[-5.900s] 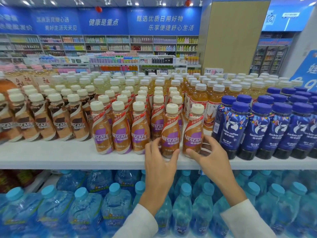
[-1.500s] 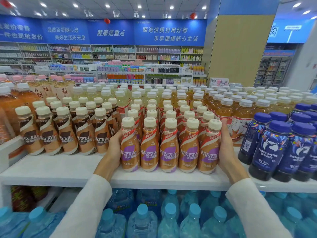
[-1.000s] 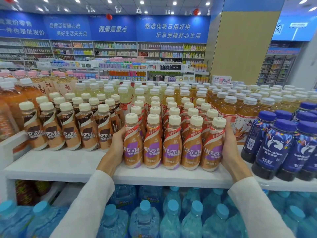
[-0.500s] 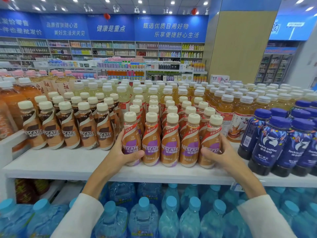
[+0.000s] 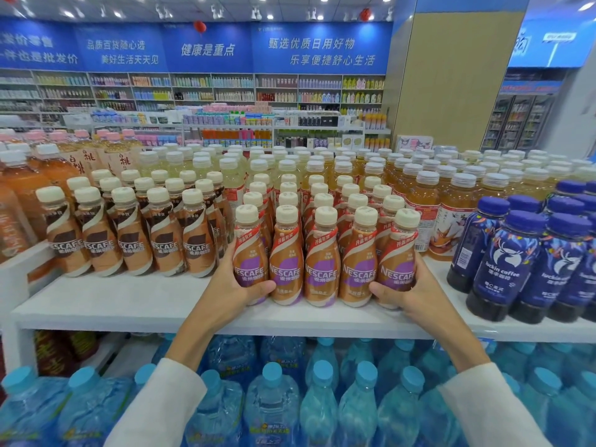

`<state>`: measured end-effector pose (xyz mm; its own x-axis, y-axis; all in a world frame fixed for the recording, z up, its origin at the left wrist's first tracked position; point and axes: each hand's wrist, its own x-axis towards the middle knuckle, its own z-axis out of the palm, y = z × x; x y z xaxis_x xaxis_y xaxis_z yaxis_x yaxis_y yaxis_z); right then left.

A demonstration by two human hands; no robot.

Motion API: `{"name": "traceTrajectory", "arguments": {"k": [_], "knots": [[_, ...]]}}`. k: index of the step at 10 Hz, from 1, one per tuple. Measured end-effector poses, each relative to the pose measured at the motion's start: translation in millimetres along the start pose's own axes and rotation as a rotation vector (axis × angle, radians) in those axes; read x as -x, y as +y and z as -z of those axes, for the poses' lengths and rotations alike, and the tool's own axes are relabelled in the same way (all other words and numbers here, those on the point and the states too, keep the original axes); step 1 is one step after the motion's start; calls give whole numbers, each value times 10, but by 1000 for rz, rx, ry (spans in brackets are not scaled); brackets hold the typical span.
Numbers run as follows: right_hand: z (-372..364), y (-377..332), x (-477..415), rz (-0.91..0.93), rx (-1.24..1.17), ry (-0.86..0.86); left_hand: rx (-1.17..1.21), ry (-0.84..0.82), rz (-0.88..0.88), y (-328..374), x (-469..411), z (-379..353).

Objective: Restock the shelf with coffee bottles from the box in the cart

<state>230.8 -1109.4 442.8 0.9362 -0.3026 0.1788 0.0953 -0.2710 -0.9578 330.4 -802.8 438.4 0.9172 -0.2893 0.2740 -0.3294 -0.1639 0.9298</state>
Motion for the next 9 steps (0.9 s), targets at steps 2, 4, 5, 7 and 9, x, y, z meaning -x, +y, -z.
{"name": "traceTrajectory", "arguments": {"k": [2,4,5,7,9], "knots": [[1,9,1,11,-4,0,-27,14,14,-2,16,13],[-63,11,121,8,56,116,-86,59,17,-26,105,-12],[-109,14,268,16,121,184,-121,76,-7,-1,227,-35],[-228,3,649,108,320,254,-322,92,-46,32,615,-20],[-278,80,1081,134,470,284,-551,186,-112,58,1145,-110]]}}
